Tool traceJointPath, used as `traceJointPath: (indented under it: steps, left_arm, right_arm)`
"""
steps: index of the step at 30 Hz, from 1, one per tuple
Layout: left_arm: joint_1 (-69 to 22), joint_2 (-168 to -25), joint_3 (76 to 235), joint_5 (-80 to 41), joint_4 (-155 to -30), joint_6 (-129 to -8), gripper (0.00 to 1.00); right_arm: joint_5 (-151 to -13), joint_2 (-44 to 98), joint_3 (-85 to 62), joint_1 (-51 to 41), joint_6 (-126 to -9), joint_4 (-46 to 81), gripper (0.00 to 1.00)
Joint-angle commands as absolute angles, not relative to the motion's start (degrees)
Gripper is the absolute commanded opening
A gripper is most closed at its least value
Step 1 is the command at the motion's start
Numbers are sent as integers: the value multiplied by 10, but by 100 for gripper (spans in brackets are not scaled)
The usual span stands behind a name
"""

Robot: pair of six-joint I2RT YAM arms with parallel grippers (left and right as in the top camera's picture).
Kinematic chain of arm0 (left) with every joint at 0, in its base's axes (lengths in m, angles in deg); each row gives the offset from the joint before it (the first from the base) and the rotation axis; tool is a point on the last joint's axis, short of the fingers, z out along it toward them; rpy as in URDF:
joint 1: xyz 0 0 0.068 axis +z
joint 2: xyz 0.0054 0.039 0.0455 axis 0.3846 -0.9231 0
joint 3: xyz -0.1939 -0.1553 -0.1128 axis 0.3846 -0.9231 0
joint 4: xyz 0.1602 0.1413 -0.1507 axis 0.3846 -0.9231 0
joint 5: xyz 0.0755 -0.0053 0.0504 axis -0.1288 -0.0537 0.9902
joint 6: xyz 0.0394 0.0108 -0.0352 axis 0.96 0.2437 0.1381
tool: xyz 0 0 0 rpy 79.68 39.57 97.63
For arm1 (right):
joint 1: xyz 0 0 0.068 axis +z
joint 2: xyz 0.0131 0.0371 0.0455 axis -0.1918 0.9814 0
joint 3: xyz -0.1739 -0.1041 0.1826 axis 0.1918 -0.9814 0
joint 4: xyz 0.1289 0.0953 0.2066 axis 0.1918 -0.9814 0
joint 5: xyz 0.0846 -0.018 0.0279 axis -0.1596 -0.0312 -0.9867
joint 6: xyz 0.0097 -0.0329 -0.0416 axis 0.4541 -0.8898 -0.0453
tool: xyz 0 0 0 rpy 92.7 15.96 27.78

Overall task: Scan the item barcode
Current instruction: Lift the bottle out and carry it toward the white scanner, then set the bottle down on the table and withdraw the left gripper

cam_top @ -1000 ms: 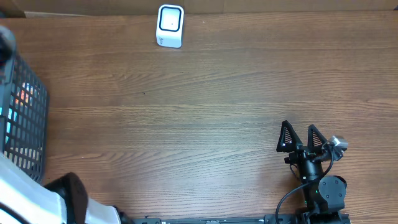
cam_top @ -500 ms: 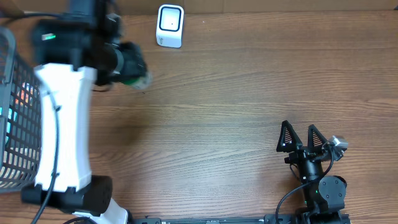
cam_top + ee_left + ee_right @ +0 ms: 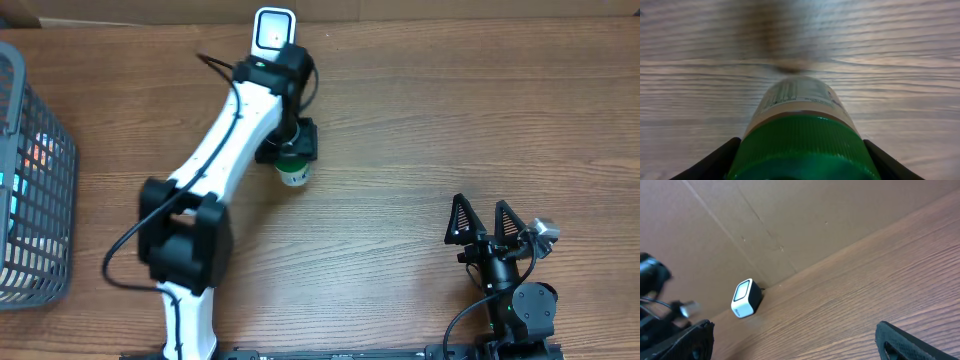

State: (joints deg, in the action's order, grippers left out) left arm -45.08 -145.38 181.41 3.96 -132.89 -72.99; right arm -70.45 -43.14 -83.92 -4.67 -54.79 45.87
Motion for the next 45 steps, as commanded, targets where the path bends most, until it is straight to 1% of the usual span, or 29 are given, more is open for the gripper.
traceJointPath:
  steps: [1, 8, 12, 27, 28, 30, 31, 32, 34, 36, 40, 45]
  left_arm:
    - [-468, -1496, 1810, 59, -1323, -757, 46]
    - [-500, -1527, 1810, 59, -1287, -774, 47]
    - [-511, -1527, 1809, 60, -1270, -780, 49]
    - [-512, -1529, 1788, 74, -1256, -797, 52]
    - [-512, -1529, 1788, 74, -1256, -797, 54]
    - [-512, -1531, 1788, 72, -1255, -797, 78]
    - [-512, -1531, 1789, 72, -1255, -797, 86]
    - [-512, -1531, 1789, 72, -1253, -797, 92]
    - [-511, -1531, 1793, 72, -1253, -797, 100]
    - [-510, -1530, 1816, 72, -1265, -787, 100]
    - [-510, -1530, 1912, 77, -1316, -775, 100]
    - [-508, -1530, 2088, 118, -1416, -771, 100]
  right_arm:
    - [-702, -436, -845, -48, -554, 461, 100]
    - [-702, -436, -845, -48, -554, 461, 100]
    - [-702, -436, -845, -48, -554, 461, 100]
    - [-702, -436, -845, -48, -554, 461, 100]
    - [-702, -436, -845, -48, -554, 461, 100]
    - [-702, -436, -845, -48, -554, 461, 100]
    - [-702, -436, -845, -48, -554, 461, 100]
    - [-702, -436, -845, -48, -554, 461, 100]
    - [-702, -436, -845, -48, -554, 461, 100]
    - [-702, -436, -845, -48, -554, 461, 100]
    - [-702, -436, -845, -48, -554, 461, 100]
    - [-702, -436, -845, -48, -554, 461, 100]
